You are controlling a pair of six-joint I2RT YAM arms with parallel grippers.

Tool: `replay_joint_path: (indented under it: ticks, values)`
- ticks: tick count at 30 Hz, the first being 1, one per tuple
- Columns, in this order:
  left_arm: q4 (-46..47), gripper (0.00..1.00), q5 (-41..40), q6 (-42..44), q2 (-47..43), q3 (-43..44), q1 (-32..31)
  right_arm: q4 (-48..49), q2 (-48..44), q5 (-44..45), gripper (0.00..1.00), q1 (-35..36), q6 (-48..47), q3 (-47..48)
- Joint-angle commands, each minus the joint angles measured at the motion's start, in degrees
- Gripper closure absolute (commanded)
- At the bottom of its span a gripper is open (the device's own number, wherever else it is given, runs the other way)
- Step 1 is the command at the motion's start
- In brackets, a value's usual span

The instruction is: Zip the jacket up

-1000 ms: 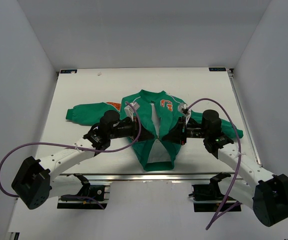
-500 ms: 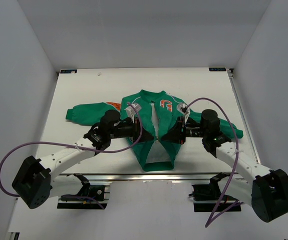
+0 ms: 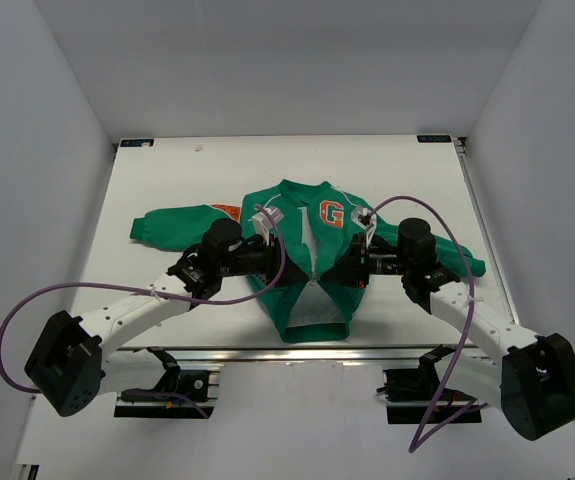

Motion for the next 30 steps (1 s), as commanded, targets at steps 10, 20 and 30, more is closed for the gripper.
replay_joint_path:
  ticks: [10, 20, 30]
  values:
    - [6.9, 0.54, 4.3, -3.4, 2.7, -0.2, -0.1, -2.4, -1.5, 0.2, 1.0, 1.2, -2.9, 2.4]
    - [8.3, 0.75, 3.1, -4.0, 2.2, -1.2, 0.0, -1.3, -2.0, 1.0, 1.0, 1.2, -1.5, 2.1]
    - [7.9, 1.0, -1.6, -6.0, 3.2, -2.1, -0.1, 8.2, -1.0, 4.8, 1.0, 1.2, 10.3, 0.1]
